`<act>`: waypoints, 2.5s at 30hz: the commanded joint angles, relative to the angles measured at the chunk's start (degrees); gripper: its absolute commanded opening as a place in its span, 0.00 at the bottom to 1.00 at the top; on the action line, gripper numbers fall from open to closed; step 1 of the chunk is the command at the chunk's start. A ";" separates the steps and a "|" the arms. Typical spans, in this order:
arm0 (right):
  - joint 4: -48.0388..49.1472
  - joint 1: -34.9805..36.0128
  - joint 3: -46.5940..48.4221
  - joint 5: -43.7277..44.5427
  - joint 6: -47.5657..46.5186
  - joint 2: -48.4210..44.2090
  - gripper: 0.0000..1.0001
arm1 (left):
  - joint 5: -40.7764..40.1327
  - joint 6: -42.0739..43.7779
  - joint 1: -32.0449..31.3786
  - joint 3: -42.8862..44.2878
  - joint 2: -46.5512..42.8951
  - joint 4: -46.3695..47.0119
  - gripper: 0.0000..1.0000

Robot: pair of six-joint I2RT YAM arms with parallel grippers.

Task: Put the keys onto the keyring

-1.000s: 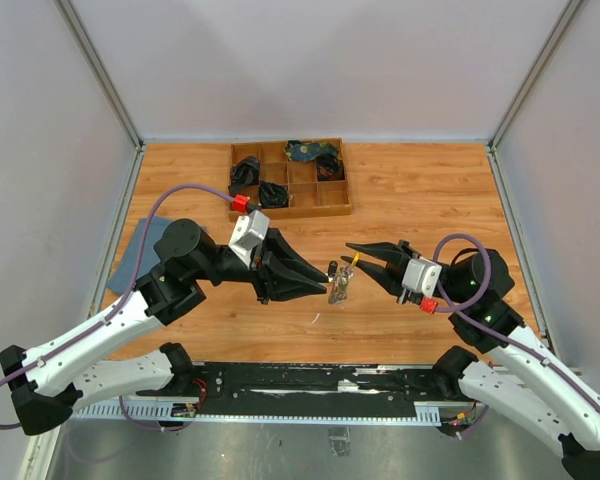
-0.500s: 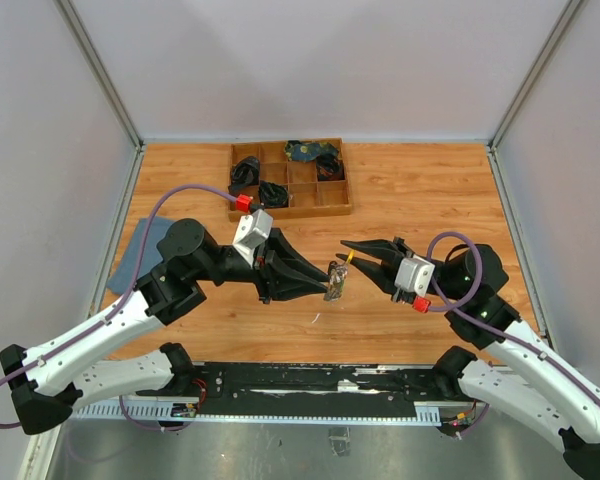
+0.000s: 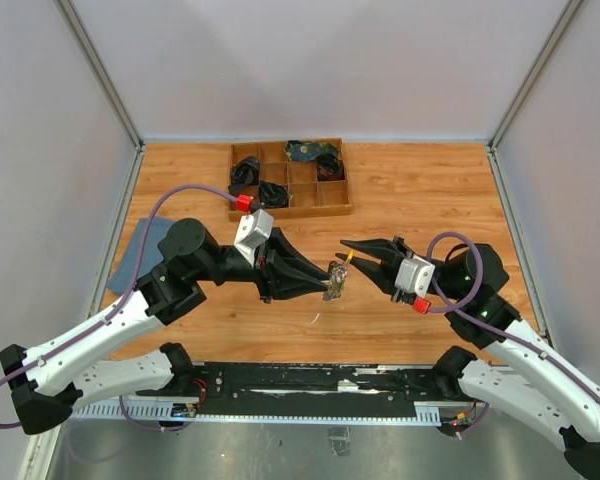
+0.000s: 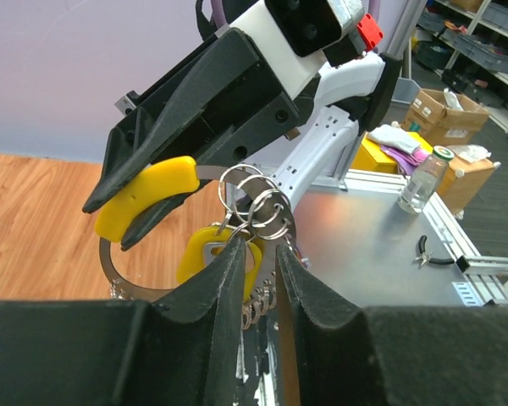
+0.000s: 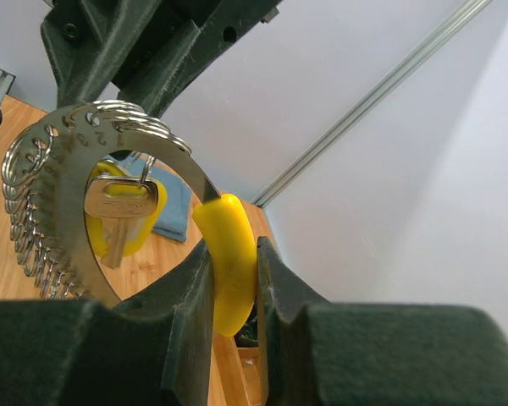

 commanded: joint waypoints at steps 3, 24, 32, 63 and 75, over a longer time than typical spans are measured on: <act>2.36 2.27 2.24 0.71 -1.62 -0.36 0.01 | -0.44 0.28 -0.53 -0.11 0.04 -0.26 0.31; 0.11 2.65 1.51 6.09 -3.99 0.02 0.01 | 0.04 -0.84 -0.53 -0.19 -0.39 1.71 0.26; -0.32 2.73 1.43 5.81 -3.94 -0.03 0.01 | -1.03 -0.82 -0.53 -0.19 -0.39 1.69 0.29; -1.77 3.06 2.22 6.46 -3.72 0.79 0.01 | -3.10 -0.12 -0.53 -0.27 0.68 0.52 0.47; -1.96 3.31 2.01 7.53 -3.41 0.97 0.01 | -3.43 -0.11 -0.53 -0.40 0.60 0.49 0.25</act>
